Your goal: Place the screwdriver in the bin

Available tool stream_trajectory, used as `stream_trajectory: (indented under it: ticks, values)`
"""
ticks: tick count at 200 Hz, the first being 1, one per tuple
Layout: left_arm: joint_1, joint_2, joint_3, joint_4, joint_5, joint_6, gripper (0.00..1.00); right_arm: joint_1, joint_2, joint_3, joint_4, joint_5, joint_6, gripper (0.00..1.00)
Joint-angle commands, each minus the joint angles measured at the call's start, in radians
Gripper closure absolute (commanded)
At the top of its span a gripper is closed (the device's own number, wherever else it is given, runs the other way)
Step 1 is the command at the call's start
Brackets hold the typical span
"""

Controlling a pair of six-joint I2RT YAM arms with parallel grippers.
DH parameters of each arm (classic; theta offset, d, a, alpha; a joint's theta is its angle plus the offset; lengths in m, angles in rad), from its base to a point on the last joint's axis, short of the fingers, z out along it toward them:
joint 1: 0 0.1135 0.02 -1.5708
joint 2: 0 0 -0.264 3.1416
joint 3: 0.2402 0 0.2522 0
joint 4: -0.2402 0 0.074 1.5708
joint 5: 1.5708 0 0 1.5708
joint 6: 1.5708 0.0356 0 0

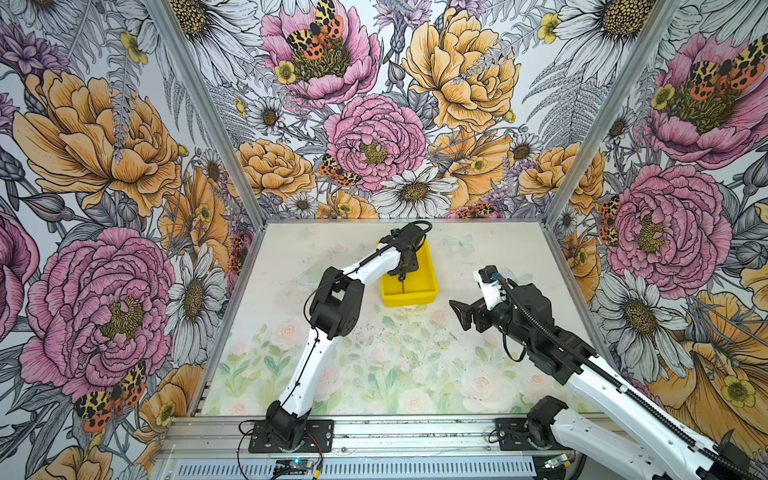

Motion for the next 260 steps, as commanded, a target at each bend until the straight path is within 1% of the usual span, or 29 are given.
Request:
stream_trajectory:
  ticks: [1, 22, 53, 106, 129, 132, 140, 168, 181, 208, 239, 260]
  values:
    - [-0.02, -0.108, -0.027, 0.003, -0.046, 0.017, 0.45, -0.007, -0.017, 0.011, 0.007, -0.001, -0.008, 0.01]
    - [-0.034, -0.17, -0.073, 0.004, -0.063, 0.026, 0.42, -0.007, -0.015, 0.007, 0.007, -0.001, -0.005, 0.01]
    - [-0.05, -0.267, -0.161, 0.016, -0.084, 0.027, 0.4, -0.008, -0.01, 0.009, 0.007, 0.039, 0.022, 0.01]
    - [-0.073, -0.492, -0.408, 0.106, -0.117, 0.016, 0.29, -0.011, -0.039, -0.006, 0.005, 0.087, 0.073, 0.01]
    - [-0.082, -0.591, -0.525, 0.129, -0.138, 0.015, 0.21, -0.016, -0.049, -0.018, 0.004, 0.104, 0.085, 0.0]
    - [-0.084, -0.631, -0.54, 0.131, -0.142, 0.016, 0.2, -0.016, -0.051, -0.019, 0.005, 0.108, 0.084, 0.01]
    - [-0.086, -0.672, -0.582, 0.138, -0.151, 0.015, 0.16, -0.017, -0.054, -0.023, 0.006, 0.121, 0.084, 0.0]
    - [-0.084, -0.807, -0.735, 0.168, -0.172, 0.009, 0.02, -0.021, -0.053, -0.037, 0.006, 0.243, 0.082, 0.0]
    - [-0.07, -0.865, -0.799, 0.179, -0.171, 0.007, 0.01, -0.026, -0.051, -0.039, 0.007, 0.308, 0.082, 0.0]
    - [-0.026, -0.986, -0.926, 0.204, -0.164, 0.034, 0.01, -0.037, -0.046, -0.051, 0.028, 0.388, 0.066, 0.01]
    - [0.064, -1.128, -1.07, 0.279, -0.165, 0.107, 0.01, -0.053, -0.046, -0.106, 0.1, 0.566, 0.058, 0.01]
    - [0.15, -1.205, -1.137, 0.313, -0.165, 0.153, 0.01, -0.094, -0.04, -0.138, 0.131, 0.611, 0.049, 0.0]
